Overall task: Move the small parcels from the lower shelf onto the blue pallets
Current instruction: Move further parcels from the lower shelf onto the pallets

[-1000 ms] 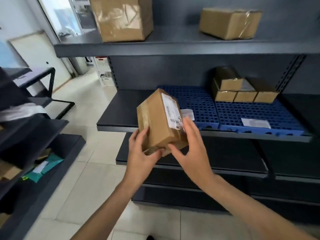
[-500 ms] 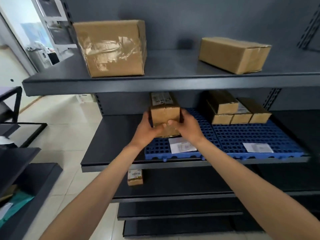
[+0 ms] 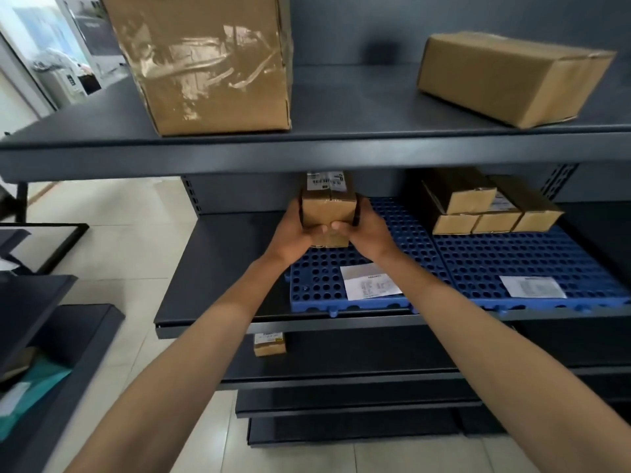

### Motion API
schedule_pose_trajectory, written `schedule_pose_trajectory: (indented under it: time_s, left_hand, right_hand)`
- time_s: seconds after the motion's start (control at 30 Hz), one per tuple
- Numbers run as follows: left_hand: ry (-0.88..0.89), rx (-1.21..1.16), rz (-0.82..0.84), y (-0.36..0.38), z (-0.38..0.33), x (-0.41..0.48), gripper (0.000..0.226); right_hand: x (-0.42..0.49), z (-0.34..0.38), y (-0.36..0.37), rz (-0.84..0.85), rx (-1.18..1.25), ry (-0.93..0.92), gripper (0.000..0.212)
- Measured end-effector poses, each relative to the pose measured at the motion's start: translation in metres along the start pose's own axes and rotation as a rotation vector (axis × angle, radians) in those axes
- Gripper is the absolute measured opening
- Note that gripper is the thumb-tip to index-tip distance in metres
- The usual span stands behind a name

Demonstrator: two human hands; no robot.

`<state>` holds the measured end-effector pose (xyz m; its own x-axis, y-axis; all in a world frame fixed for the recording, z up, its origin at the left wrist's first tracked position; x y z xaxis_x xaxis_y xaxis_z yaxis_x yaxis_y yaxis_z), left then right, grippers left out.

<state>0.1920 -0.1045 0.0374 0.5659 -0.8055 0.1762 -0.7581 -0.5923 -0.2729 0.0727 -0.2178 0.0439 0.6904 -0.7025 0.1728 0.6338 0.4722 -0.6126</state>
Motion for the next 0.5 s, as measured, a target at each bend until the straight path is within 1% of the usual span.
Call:
schedule_pose_trajectory:
  time_s: [0.07, 0.13, 0.23, 0.3, 0.33, 0.4, 0.43, 0.5]
  left_hand:
    - [0.004, -0.012, -0.011, 0.0, -0.006, -0.004, 0.075]
    - [0.012, 0.028, -0.05, -0.002, -0.011, -0.012, 0.078]
    - [0.0, 0.108, -0.108, -0.01, -0.019, -0.036, 0.096]
    - [-0.001, 0.124, -0.136, -0.012, -0.026, -0.061, 0.1]
    - [-0.003, 0.126, -0.169, -0.013, -0.028, -0.076, 0.096]
    - [0.0, 0.093, -0.262, -0.015, -0.026, -0.111, 0.081]
    - [0.013, 0.076, -0.299, -0.015, -0.022, -0.131, 0.072]
    - [0.047, 0.069, -0.324, -0.01, -0.003, -0.172, 0.056]
  right_hand:
    - [-0.006, 0.003, -0.005, 0.011, -0.005, -0.013, 0.071]
    - [-0.017, 0.006, -0.011, -0.004, -0.049, -0.038, 0.076]
    - [-0.042, 0.013, -0.021, -0.079, -0.147, -0.081, 0.082]
    - [-0.067, 0.02, -0.025, -0.13, -0.094, -0.11, 0.074]
    - [-0.082, 0.023, -0.024, -0.154, -0.028, -0.132, 0.065]
    - [-0.117, 0.029, -0.014, -0.193, 0.072, -0.233, 0.044]
    - [-0.136, 0.031, -0.003, -0.186, 0.097, -0.3, 0.037]
    - [-0.172, 0.028, 0.027, -0.095, 0.13, -0.399, 0.029]
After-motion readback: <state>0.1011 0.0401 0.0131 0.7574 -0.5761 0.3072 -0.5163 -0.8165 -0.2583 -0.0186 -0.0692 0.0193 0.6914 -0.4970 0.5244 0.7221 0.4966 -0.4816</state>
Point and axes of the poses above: each hand's wrist, its own x-axis towards the middle knuckle, its own y-axis out of the palm, z = x × y, the point moved 5 cm from there along x, towards the middle knuckle, and after that the axes turned 6 degrees about -x, right-handed, at the moved point
